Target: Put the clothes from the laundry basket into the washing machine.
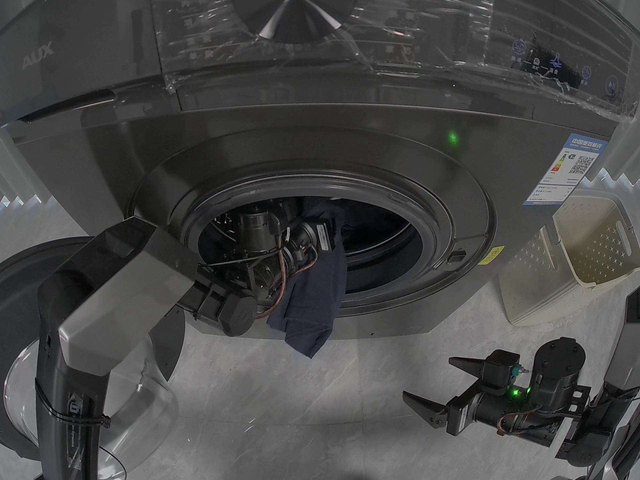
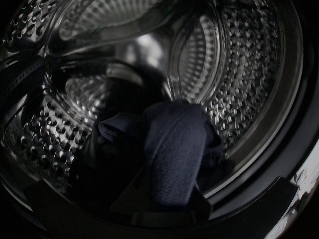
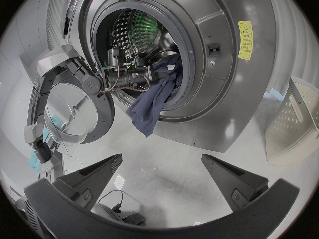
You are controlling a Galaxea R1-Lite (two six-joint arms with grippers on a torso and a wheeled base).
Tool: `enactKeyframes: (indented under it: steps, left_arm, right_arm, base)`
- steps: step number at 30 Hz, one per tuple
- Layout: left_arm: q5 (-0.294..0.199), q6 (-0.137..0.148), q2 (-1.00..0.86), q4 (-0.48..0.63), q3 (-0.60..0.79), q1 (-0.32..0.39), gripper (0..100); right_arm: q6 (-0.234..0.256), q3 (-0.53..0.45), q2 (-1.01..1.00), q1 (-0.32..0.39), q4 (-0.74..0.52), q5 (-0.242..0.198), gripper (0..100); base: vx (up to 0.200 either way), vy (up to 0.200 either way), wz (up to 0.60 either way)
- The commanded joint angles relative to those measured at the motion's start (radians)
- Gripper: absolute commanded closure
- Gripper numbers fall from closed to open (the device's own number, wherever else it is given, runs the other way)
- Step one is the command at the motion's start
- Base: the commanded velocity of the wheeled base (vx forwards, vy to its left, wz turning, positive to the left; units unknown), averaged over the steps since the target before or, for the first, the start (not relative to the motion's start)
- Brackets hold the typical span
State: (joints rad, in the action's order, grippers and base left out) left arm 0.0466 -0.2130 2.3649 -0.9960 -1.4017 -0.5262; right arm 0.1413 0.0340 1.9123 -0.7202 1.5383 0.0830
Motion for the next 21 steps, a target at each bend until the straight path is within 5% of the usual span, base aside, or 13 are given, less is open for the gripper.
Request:
enactKeyframes:
  steps: [1,4,8,9,17,21]
  left_arm:
    - [0.026,-0.034,0.034,-0.018,-0.109,0.011,100]
    - [0.049,-0.066,0.036,-0.021,-0.148,0.020,100]
    - [0.049,-0.071,0.025,-0.016,-0.114,0.018,100]
    - [0.047,-0.071,0.019,-0.013,-0.095,0.017,0]
    - [0.029,-0.065,-0.099,0.103,0.082,0.002,0]
    - [-0.028,-0.059,-0.108,0.154,0.147,-0.002,0]
  right_arm:
    - [0.000,0.004,0.002,0.001,0.000,-0.002,0]
    - [0.000,0.012,0.002,0.005,0.000,-0.002,0]
    - [0.000,0.010,0.002,0.004,0.000,-0.003,0]
    - [0.000,0.010,0.002,0.004,0.000,-0.003,0]
    - [0.000,0.009,0.002,-0.001,0.000,-0.005,0]
    - [0.004,0.009,0.002,-0.002,0.000,-0.003,0]
  base:
    - [0.000,0.000,0.00]
    - [0.000,0.000,0.00]
    - [0.000,0.000,0.00]
    - [0.000,0.000,0.00]
    - [0.000,0.000,0.00]
    - [0.000,0.000,0.00]
